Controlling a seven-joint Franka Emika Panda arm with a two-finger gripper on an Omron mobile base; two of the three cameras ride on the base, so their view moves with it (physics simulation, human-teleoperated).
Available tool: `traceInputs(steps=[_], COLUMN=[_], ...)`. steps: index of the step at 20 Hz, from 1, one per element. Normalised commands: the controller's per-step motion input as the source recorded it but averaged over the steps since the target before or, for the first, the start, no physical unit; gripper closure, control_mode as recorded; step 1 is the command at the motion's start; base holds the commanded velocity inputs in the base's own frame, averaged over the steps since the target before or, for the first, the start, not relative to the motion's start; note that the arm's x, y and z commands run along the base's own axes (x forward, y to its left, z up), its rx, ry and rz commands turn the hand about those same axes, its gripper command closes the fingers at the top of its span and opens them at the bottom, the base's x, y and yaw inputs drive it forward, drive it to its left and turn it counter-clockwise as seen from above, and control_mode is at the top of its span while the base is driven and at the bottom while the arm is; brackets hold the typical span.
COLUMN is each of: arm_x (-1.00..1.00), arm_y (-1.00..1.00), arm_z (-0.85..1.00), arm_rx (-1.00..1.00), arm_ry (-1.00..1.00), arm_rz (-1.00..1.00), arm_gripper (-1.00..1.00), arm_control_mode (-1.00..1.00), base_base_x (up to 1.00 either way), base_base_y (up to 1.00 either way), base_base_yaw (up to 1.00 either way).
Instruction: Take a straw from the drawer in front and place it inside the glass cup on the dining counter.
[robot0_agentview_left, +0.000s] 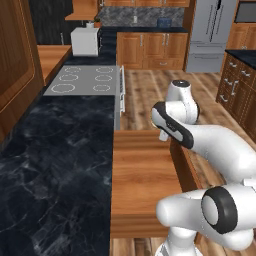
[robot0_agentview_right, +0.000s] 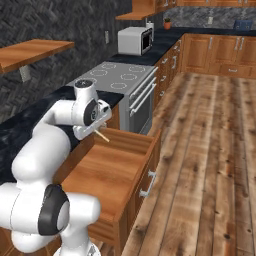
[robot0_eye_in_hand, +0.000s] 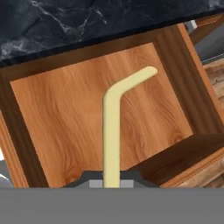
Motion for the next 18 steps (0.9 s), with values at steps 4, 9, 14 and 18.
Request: traceInputs(steps=[4, 9, 14, 18], arm_x=[-0.05, -0.09, 0.0, 0.0], arm_y=[-0.01, -0.02, -0.02, 0.0], arm_z=[0.44, 0.5, 0.39, 0.25], arm_rx=[0.0, 0.05, 0.07, 0.1], arm_ry=[-0.08, -0.06, -0.03, -0.13], arm_rz=[-0.24, -0.25, -0.26, -0.24], arm_gripper=[1.0, 1.0, 1.0, 1.0], arm_control_mode=[-1.0, -1.0, -1.0, -1.0], base_base_x=[0.0, 0.0, 0.0, 0.0], base_base_y=[0.0, 0.0, 0.0, 0.0], base_base_yaw=[0.0, 0.0, 0.0, 0.0])
